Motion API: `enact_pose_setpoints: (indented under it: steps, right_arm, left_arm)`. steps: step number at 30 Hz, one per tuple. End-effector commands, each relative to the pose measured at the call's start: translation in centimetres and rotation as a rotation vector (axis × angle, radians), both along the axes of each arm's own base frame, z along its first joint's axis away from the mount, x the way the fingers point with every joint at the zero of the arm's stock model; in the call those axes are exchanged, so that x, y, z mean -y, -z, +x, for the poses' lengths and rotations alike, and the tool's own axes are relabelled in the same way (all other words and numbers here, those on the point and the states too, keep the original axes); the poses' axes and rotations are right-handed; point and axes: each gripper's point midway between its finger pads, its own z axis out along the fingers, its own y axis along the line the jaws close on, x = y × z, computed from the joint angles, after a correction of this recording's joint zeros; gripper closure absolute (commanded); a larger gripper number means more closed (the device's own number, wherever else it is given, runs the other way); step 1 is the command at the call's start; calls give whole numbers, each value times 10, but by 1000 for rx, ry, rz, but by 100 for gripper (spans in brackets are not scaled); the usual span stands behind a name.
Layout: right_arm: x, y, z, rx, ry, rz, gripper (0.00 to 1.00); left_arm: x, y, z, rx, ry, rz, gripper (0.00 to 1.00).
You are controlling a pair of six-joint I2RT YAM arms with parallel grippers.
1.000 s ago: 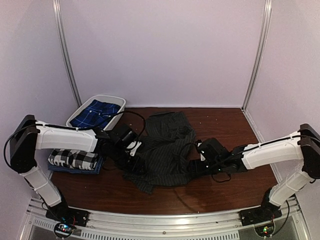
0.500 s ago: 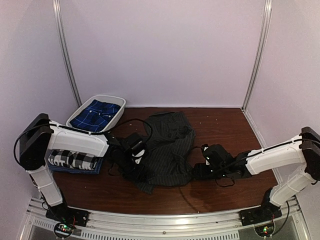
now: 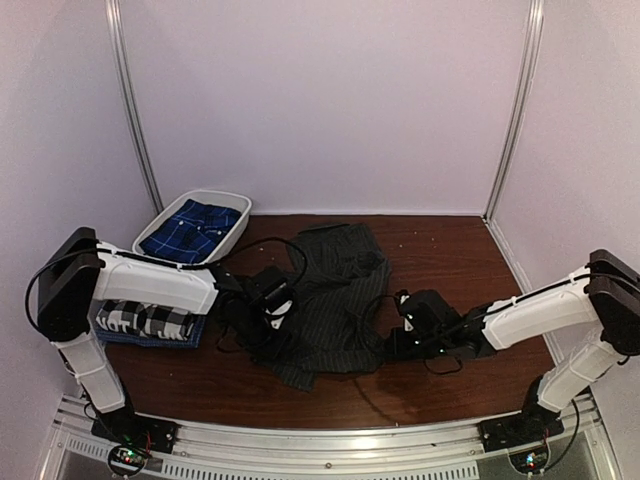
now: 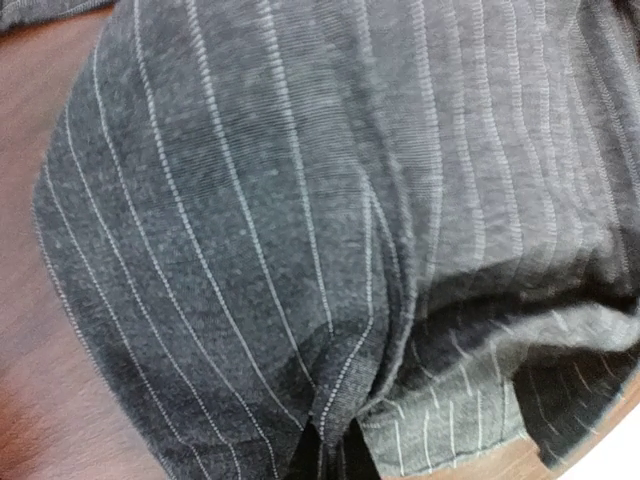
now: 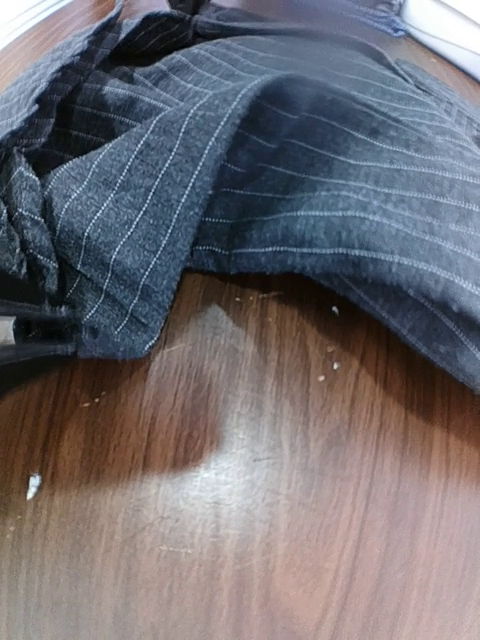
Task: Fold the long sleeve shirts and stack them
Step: Flatten out the crumpled shirt at the center of the board.
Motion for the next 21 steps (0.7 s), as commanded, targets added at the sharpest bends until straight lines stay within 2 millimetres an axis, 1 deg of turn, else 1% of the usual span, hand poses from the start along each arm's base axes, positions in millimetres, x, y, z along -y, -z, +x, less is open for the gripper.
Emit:
enact_pose_setpoints:
  steps: [1,3,6,9,13,17,21]
  right_arm:
    - [-1,-24,6,43,15,29,95]
    - [5,-30,3,47,26,22,100]
    - [11,-43,-3,63,32,23,100]
    - [12,-52,-13,69,18,29,100]
    - [16,-58,-31,65,9,-18,100]
    - [20,-67,-51,58,7,-44,100]
    - [20,-84,-67,55,0,-49,100]
  left_arm:
    - [13,-40,7,51,6,-73,100]
    - [15,-50,6,57,12,-94,100]
    - [17,-66,5,67,33,-120,100]
    - [19,-81,0,66,57,-150,100]
    - [24,-113,-8,71,94,-234,100]
    - [33,-151,-24,67,181,-361,100]
    - [37,-181,-45,39,286,-454,100]
